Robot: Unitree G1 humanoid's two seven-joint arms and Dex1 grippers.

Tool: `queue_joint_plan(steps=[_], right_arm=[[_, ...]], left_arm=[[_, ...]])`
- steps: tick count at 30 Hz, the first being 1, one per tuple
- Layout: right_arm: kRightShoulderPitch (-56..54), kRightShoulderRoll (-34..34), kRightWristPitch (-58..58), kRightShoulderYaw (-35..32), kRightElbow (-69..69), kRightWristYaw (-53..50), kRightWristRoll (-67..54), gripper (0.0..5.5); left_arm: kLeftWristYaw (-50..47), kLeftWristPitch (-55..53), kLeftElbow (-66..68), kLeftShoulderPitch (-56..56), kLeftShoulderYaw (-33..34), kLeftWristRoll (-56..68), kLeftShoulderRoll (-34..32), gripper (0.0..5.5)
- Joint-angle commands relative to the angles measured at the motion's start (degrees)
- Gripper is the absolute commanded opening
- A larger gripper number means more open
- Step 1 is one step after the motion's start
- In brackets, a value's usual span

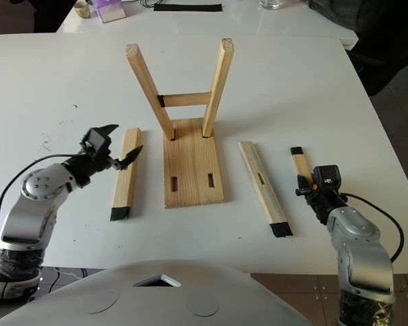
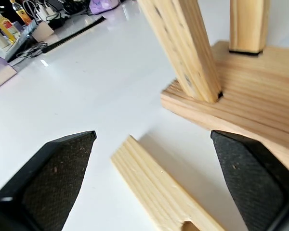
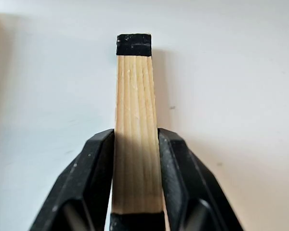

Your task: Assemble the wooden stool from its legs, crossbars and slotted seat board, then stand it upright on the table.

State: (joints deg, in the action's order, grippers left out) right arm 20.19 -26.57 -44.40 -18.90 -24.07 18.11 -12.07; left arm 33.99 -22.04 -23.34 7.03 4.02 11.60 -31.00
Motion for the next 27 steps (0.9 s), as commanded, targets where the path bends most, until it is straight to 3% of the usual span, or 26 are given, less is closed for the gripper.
queue_joint_plan(steps=[1, 6, 9, 15, 20, 27], right_arm=[[-12.0, -4.0, 0.4, -3.3, -2.3, 2.2, -4.0, 1.3], [-30.4, -5.2, -3.0, -7.8, -9.3, 9.5, -24.5, 1.3], [-35.3, -7.3, -6.4, -9.5, -12.2, 12.8, -38.1, 1.3], [-41.6, -12.2, -10.8, -8.6, -9.8, 16.2, -59.9, 1.3], [-42.0, -12.9, -11.2, -2.0, -8.7, 18.7, -65.7, 1.3], [-42.4, -13.8, -9.1, 4.8, -7.8, 23.7, -62.1, 1.3]], left_arm=[[5.1, -5.5, -5.6, 0.3, 8.0, 11.5, -3.0, 4.44], [5.9, -17.1, -12.9, -11.3, 13.6, 35.9, -5.2, 4.44], [3.2, -21.5, -12.3, -17.8, 14.2, 47.3, -5.2, 3.94], [3.1, -25.2, -9.9, -27.9, 8.8, 53.9, -5.4, 4.72], [3.2, -26.0, -6.8, -34.9, 5.7, 60.1, -2.4, 4.75], [6.5, -26.0, -5.3, -36.6, 2.5, 60.2, -2.0, 3.64]])
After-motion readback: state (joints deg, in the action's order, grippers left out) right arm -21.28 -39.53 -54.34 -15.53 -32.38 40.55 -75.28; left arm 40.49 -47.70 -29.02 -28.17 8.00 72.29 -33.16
